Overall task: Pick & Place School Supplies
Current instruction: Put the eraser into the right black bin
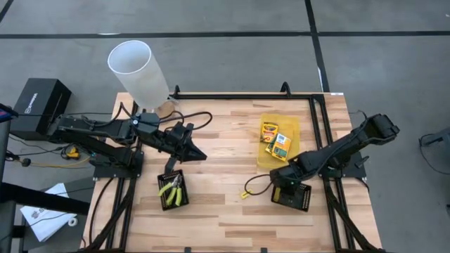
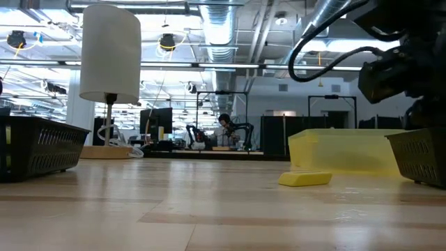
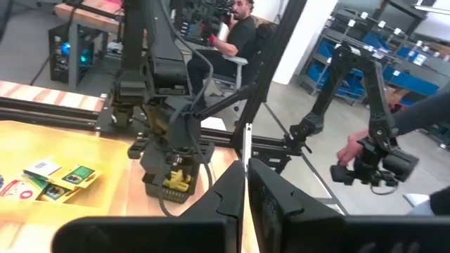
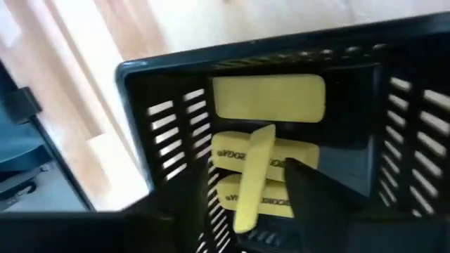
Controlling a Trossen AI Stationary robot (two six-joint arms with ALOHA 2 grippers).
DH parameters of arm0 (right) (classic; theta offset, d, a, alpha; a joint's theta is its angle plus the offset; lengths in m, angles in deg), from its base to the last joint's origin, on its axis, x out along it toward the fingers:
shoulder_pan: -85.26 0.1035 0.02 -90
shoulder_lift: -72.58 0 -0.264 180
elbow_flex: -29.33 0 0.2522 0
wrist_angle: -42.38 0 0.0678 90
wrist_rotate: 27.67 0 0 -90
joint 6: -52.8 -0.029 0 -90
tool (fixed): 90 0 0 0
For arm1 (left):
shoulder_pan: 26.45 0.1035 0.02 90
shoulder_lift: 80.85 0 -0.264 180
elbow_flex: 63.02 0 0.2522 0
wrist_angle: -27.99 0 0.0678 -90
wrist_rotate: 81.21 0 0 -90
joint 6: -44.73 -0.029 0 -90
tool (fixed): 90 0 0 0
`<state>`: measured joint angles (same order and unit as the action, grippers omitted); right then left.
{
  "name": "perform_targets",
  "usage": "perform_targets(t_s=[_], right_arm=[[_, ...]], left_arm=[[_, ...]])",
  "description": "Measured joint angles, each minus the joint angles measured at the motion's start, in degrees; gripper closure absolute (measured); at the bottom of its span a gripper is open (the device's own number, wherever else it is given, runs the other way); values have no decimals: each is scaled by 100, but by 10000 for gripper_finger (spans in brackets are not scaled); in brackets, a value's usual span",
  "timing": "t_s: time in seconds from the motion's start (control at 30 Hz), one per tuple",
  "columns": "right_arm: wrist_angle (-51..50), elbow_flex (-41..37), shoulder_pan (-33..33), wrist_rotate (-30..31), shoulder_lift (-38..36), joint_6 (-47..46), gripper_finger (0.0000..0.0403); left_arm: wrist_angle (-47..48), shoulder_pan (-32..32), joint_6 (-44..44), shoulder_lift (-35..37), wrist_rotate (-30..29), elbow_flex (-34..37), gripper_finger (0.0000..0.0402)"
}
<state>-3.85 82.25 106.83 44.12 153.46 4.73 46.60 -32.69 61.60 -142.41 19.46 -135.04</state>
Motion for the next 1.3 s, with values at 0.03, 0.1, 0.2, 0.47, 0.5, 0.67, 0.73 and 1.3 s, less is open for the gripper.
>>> perform_targets(t_s=[0.03,0.1,0.2,0.47,0.5,0.67,0.73,1.3], right_arm=[[28,5,-24,-73,0,0,212],[82,72,-70,-258,0,0,185],[177,319,-116,-438,-2,0,169],[-35,1199,-306,-75,-632,-1,228],[-51,1295,-355,-29,-749,-6,242],[168,1685,-461,103,-1169,-52,331],[514,1687,-443,-297,-1185,-40,367],[5804,1683,-535,-714,-309,310,399]], left_arm=[[0,0,5,0,-25,0,383],[-1,0,3,0,-30,0,375],[-2,0,6,0,-33,0,362],[-11,0,1,-302,-81,-4,352],[-21,2,1,-368,-83,-4,353],[-14,63,4,-983,-82,-7,367],[-20,64,0,-1284,-79,-7,377],[-673,48,-6,-3060,786,0,400]])
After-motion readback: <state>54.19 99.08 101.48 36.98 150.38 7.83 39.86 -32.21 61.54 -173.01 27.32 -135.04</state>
